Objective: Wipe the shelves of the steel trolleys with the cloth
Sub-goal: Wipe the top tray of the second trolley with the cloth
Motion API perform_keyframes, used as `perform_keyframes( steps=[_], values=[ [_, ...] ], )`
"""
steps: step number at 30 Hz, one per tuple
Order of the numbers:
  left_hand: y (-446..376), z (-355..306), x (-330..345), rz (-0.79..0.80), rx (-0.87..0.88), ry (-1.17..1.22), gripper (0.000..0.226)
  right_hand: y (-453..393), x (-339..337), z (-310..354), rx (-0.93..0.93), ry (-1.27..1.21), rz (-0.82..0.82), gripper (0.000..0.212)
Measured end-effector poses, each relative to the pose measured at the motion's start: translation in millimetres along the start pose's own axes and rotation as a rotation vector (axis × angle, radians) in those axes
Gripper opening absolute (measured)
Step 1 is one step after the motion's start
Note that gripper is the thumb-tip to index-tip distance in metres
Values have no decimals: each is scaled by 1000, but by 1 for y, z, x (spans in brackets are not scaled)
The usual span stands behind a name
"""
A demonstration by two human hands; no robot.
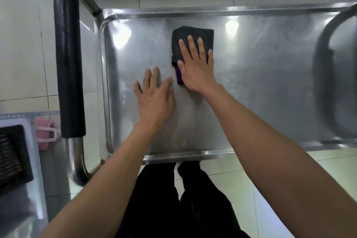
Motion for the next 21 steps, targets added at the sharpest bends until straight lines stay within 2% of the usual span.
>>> perform_keyframes(
  steps=[5, 10, 15, 21],
  values=[
    [-3, 0, -4, -2, 16, 0, 41, -67, -24, 13, 14, 11, -17, 63],
    [-2, -4, -7, 45, -21, 39, 41, -77, -26, 16, 8, 46, -38, 65],
    [-1, 0, -10, 81, 18, 60, 46, -38, -16, 16, 6, 32, 0, 64],
    [17, 10, -10, 77, 45, -82, 51, 70, 16, 7, -36, 12, 17, 62]
  ],
)
Point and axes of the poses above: each hand's wrist, its own y-axis away from the middle knuckle, its own x-axis out of the palm, z = x × y, the point moved 3 cm from there along -y, towards the middle knuckle, and after that the axes turned 7 degrees about y, right-handed, at the moved point
